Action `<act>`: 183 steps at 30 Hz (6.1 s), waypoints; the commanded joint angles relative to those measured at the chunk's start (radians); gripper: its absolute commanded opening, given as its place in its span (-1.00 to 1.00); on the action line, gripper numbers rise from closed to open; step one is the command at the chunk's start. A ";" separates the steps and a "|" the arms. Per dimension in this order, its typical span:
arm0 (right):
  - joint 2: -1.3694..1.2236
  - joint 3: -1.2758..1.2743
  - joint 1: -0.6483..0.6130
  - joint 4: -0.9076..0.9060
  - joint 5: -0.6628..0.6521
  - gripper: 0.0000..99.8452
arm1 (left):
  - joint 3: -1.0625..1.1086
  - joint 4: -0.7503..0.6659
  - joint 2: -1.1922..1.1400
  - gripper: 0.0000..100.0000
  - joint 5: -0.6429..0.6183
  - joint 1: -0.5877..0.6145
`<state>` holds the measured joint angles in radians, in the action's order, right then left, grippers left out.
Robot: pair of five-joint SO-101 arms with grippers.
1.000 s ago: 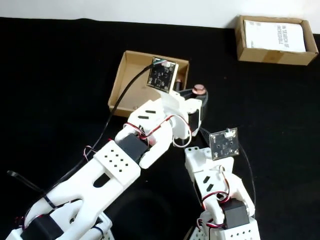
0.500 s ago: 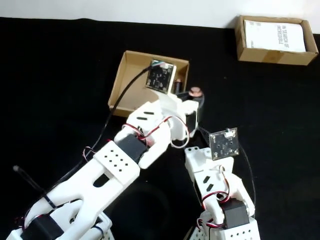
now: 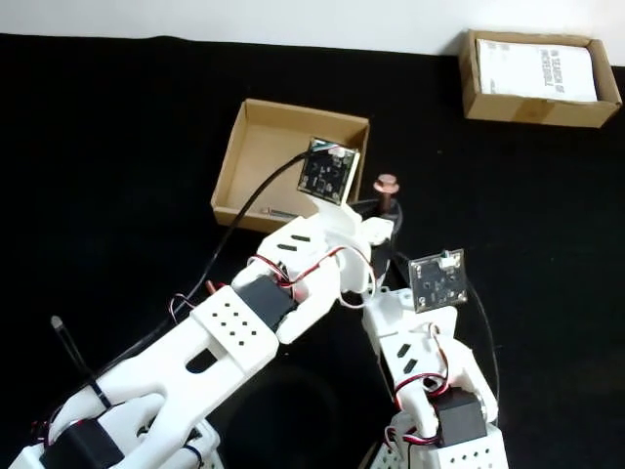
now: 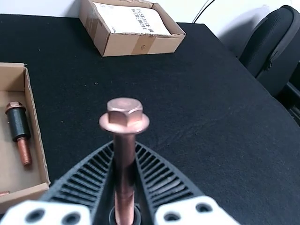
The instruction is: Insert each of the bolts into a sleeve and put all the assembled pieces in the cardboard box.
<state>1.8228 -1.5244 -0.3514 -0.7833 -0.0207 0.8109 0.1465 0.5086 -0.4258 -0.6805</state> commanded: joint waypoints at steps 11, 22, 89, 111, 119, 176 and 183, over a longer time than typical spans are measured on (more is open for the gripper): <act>0.004 0.058 0.008 0.015 0.006 -0.99 | -0.068 -0.012 0.107 -0.98 -0.006 0.058; 0.004 0.061 0.008 0.016 0.006 -0.99 | -0.068 0.147 0.232 -0.98 -0.002 -0.016; 0.004 0.067 0.008 0.018 0.005 -0.99 | -0.122 0.000 0.047 -0.98 -0.003 0.054; 0.004 0.064 0.008 0.018 0.005 -0.99 | -0.044 -0.002 0.054 -0.98 -0.006 0.033; 0.004 0.061 0.008 0.018 0.005 -0.99 | -0.045 -0.002 0.054 -0.98 -0.006 0.031; -0.110 0.343 0.091 0.004 0.006 -0.99 | -0.133 0.629 0.556 -0.35 -0.003 0.297; -0.564 0.760 0.142 -0.077 0.000 -0.99 | -0.117 0.632 0.762 -0.98 -0.002 0.587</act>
<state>1.4270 -0.9628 -0.2271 -0.8569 -0.0207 0.7173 0.7772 1.1930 -0.4258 -0.1941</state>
